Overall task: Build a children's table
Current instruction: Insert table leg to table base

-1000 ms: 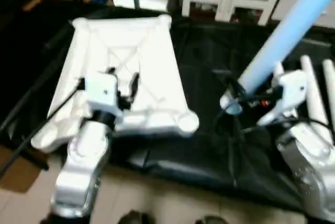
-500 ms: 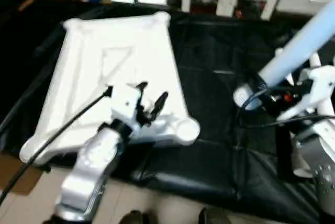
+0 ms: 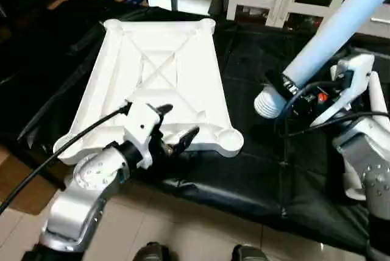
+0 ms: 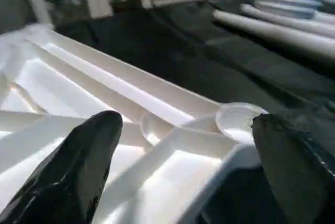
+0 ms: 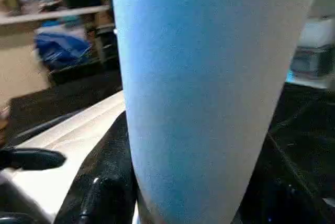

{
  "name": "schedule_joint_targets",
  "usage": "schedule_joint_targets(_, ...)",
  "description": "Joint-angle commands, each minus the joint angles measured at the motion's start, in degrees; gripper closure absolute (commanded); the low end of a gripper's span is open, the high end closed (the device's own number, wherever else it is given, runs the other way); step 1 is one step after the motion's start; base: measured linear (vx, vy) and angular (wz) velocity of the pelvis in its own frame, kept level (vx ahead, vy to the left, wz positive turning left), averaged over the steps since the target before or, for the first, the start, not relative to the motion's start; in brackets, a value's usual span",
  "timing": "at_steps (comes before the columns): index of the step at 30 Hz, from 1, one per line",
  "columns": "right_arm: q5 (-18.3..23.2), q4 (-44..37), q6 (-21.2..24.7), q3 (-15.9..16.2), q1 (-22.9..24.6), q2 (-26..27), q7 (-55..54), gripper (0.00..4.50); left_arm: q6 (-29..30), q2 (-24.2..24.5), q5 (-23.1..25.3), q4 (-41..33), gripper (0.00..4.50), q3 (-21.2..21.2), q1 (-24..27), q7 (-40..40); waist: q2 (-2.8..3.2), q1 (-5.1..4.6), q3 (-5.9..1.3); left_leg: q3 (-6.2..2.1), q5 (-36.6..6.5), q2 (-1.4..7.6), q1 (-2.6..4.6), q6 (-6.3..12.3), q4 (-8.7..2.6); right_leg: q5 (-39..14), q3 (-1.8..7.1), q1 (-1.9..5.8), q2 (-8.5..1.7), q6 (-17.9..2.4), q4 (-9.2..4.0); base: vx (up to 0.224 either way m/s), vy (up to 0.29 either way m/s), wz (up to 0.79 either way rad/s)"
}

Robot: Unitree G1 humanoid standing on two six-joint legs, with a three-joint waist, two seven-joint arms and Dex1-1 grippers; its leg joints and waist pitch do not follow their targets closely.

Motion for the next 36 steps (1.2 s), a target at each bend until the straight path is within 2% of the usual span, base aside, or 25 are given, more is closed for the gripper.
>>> schedule_joint_targets(1, 0.91, 1.00, 1.23, 1.22, -1.27, -1.20, 3.37, 2.59, 0.72, 1.88, 0.12, 2.41, 0.06, -1.34, -0.98, -3.81, -1.10, 0.23, -3.56, -0.14, -16.92, 2.08, 1.09, 0.28, -6.59, -18.93, -0.22, 0.95, 0.25, -9.29, -4.03, 0.000, 0.000, 0.00)
schedule_joint_targets(3, 0.74, 1.53, 1.46, 1.61, -1.62, -1.62, 4.13, 2.59, 0.48, 2.79, 0.62, 3.43, 0.06, -1.69, -1.49, -4.82, -0.98, 0.42, -3.88, 0.15, -14.60, 2.18, 1.13, 0.99, -6.56, -15.97, -0.14, 1.01, 0.30, -10.10, -3.77, 0.000, 0.000, 0.00)
schedule_joint_targets(4, 0.51, 2.13, 1.36, 2.19, -1.86, -2.20, 5.23, 2.59, -0.32, 4.06, 1.27, 5.04, 0.06, -2.38, -2.51, -7.00, -1.58, 0.43, -4.23, 0.36, -11.67, 2.21, 0.98, 2.04, -6.40, -12.39, -0.22, 1.22, 0.45, -10.92, -3.53, 0.000, 0.000, 0.00)
schedule_joint_targets(5, 0.49, 2.67, 1.41, 2.59, -2.11, -2.36, 5.77, 2.59, -2.14, 5.44, 2.66, 7.83, 0.06, -3.25, -4.24, -9.30, -1.45, 0.71, -4.27, 0.49, -9.98, 2.22, 0.98, 3.16, -6.33, -11.21, -0.28, 1.04, 0.52, -11.43, -3.30, 0.000, 0.000, 0.00)
schedule_joint_targets(6, 0.54, 3.02, 1.38, 2.82, -2.30, -2.36, 6.01, 2.59, -3.69, 6.39, 3.79, 10.14, 0.06, -3.87, -5.78, -11.14, -1.57, 0.65, -4.25, 0.68, -9.68, 2.13, 1.09, 3.71, -6.26, -11.37, -0.27, 0.74, 0.68, -11.56, -3.47, 0.000, 0.000, 0.00)
schedule_joint_targets(7, 0.50, 3.20, 1.32, 3.01, -2.40, -2.33, 6.07, 2.59, -4.57, 7.07, 4.55, 11.81, 0.06, -4.27, -6.93, -12.37, -1.23, 0.75, -4.42, 0.80, -7.94, 2.21, 1.15, 3.98, -6.09, -9.81, -0.37, 0.69, 0.72, -12.15, -3.07, 0.000, 0.000, 0.00)
schedule_joint_targets(8, 0.41, 3.21, 1.20, 3.21, -2.39, -2.30, 6.05, 2.59, -4.98, 7.52, 4.83, 12.95, 0.06, -4.59, -7.86, -13.43, -1.17, 0.79, -4.57, 0.87, -6.34, 2.27, 1.14, 4.02, -5.99, -7.75, -0.46, 0.74, 0.80, -12.55, -2.81, 0.000, 0.000, 0.00)
schedule_joint_targets(10, 0.15, 2.95, 0.92, 3.77, -2.26, -2.26, 6.01, 2.59, -5.67, 8.38, 5.23, 15.51, 0.06, -5.34, -10.01, -15.87, -1.19, 1.16, -4.97, 1.14, 0.32, 2.23, 0.97, 4.90, -5.43, 1.87, -0.67, 1.04, 1.05, -14.73, -1.69, 0.026, -0.014, -0.01)
schedule_joint_targets(11, 0.15, 2.95, 0.92, 3.77, -2.26, -2.26, 6.01, 2.59, -5.67, 8.38, 5.23, 15.51, 0.06, -5.34, -10.01, -15.87, -1.53, 1.31, -5.19, 1.35, 3.35, 2.09, 0.69, 5.71, -5.10, 6.60, -0.64, 1.39, 1.02, -15.80, -1.17, 0.000, 0.000, 0.00)
schedule_joint_targets(13, 0.30, 2.41, 1.04, 4.00, -2.01, -2.08, 6.09, 2.59, -6.87, 8.89, 5.86, 17.63, 0.06, -6.03, -11.40, -17.12, -1.41, 1.77, -5.11, 1.72, 4.84, 2.16, 0.92, 7.30, -4.98, 9.07, -0.61, 1.11, 1.11, -16.94, -1.08, 0.000, 0.000, 0.00)
schedule_joint_targets(15, 0.31, 1.25, 1.24, 4.32, -1.18, -1.85, 6.09, 2.59, -8.08, 9.26, 6.10, 20.23, 0.06, -6.76, -13.00, -19.26, -1.12, 2.02, -4.96, 1.88, 3.84, 2.40, 1.02, 7.90, -5.08, 7.97, -0.59, 1.05, 0.97, -17.84, -1.13, 0.000, 0.000, 0.00)
schedule_joint_targets(16, 0.28, 0.77, 1.26, 4.54, -0.80, -1.90, 6.08, 2.59, -8.52, 9.44, 5.98, 21.18, 0.22, -7.09, -13.65, -20.51, -0.84, 2.09, -4.78, 1.87, 3.29, 2.44, 1.03, 7.78, -5.17, 7.12, -0.57, 0.99, 0.94, -17.90, -1.26, 0.000, 0.000, 0.00)
schedule_joint_targets(19, 0.30, 0.01, 1.31, 4.52, -0.31, -1.94, 5.71, 2.59, -9.43, 10.19, 6.01, 22.17, 0.36, -7.61, -14.38, -23.00, -0.55, 2.27, -4.30, 2.03, -2.59, 2.80, 1.22, 5.01, -5.80, 1.02, -0.50, 0.95, 0.80, -17.68, -1.77, 0.000, 0.000, 0.00)
schedule_joint_targets(20, 0.33, -0.41, 1.26, 4.33, -0.04, -1.96, 5.43, 2.59, -9.97, 10.71, 6.22, 22.99, 0.58, -7.61, -14.84, -24.44, -0.24, 2.39, -4.20, 2.00, -3.57, 2.80, 1.33, 4.51, -5.92, -0.15, -0.49, 0.81, 0.79, -17.47, -1.96, 0.000, 0.000, 0.00)
schedule_joint_targets(21, 0.42, -0.75, 1.19, 4.18, 0.19, -2.00, 5.17, 2.59, -10.39, 11.11, 6.33, 23.68, 0.63, -7.47, -15.22, -25.51, -0.22, 2.34, -4.17, 2.09, -5.49, 2.89, 1.55, 3.47, -6.07, -1.40, -0.45, 0.63, 0.93, -17.19, -2.03, 0.000, 0.000, 0.00)
schedule_joint_targets(22, 0.47, -1.06, 1.16, 4.11, 0.41, -1.99, 4.94, 2.59, -10.92, 11.29, 6.42, 23.96, 0.63, -7.16, -15.42, -25.53, -0.45, 2.31, -4.10, 2.13, -6.03, 2.85, 1.45, 3.10, -6.16, -1.82, -0.40, 0.73, 0.92, -16.96, -2.14, 0.000, 0.000, 0.00)
schedule_joint_targets(23, 0.51, -1.36, 1.16, 4.06, 0.60, -2.00, 4.76, 2.59, -11.32, 11.41, 6.46, 24.08, 0.72, -6.93, -15.51, -25.50, -0.01, 2.39, -4.03, 2.00, -6.96, 2.96, 1.45, 2.05, -6.35, -2.57, -0.38, 0.70, 0.84, -16.62, -2.15, 0.000, 0.000, 0.00)
schedule_joint_targets(27, 0.64, -2.71, 1.28, 3.72, 1.68, -1.89, 4.02, 2.59, -11.08, 12.26, 5.51, 24.36, 1.07, -6.31, -15.95, -27.51, 0.06, 2.50, -3.95, 2.04, -8.78, 3.02, 1.56, 0.63, -6.59, -3.65, -0.35, 0.58, 0.91, -16.41, -2.32, 0.000, 0.000, 0.00)
schedule_joint_targets(28, 0.67, -2.86, 1.30, 3.71, 1.81, -1.87, 3.94, 2.59, -11.23, 12.33, 5.62, 24.54, 1.07, -6.34, -15.97, -27.71, 0.20, 2.58, -3.89, 2.02, -8.75, 3.01, 1.55, 0.49, -6.60, -3.56, -0.33, 0.52, 0.91, -16.34, -2.30, 0.000, 0.000, 0.00)
schedule_joint_targets(30, 0.67, -3.44, 1.29, 3.76, 2.29, -1.72, 3.56, 2.59, -12.71, 12.34, 6.58, 26.24, 1.38, -6.61, -16.31, -28.06, 0.16, 2.63, -3.91, 2.02, -8.64, 2.96, 1.46, 0.37, -6.63, -3.21, -0.32, 0.54, 0.99, -16.04, -2.34, 0.000, 0.000, 0.00)
schedule_joint_targets(33, 0.72, -4.22, 1.36, 3.92, 2.87, -1.44, 3.05, 2.59, -14.73, 11.90, 8.19, 29.08, 1.47, -7.27, -17.16, -27.87, 0.34, 2.61, -3.94, 2.00, -8.60, 2.96, 1.44, 0.08, -6.65, -2.83, -0.34, 0.51, 1.01, -15.92, -2.25, 0.000, 0.000, 0.00)
schedule_joint_targets(35, 0.75, -4.51, 1.43, 4.05, 3.04, -1.36, 2.81, 2.59, -14.74, 11.70, 8.27, 29.71, 1.84, -7.42, -17.56, -28.18, 0.33, 2.63, -3.98, 1.99, -8.31, 3.00, 1.46, -0.13, -6.65, -2.00, -0.36, 0.56, 1.02, -16.03, -2.17, 0.000, 0.000, 0.00)
schedule_joint_targets(36, 0.72, -4.63, 1.46, 4.19, 3.05, -1.38, 2.78, 2.59, -14.92, 11.65, 8.51, 30.31, 1.87, -7.57, -17.93, -28.34, 0.40, 2.69, -3.99, 2.00, -7.75, 3.00, 1.49, -0.10, -6.62, -1.07, -0.37, 0.56, 1.04, -16.16, -2.09, 0.000, 0.000, 0.00)
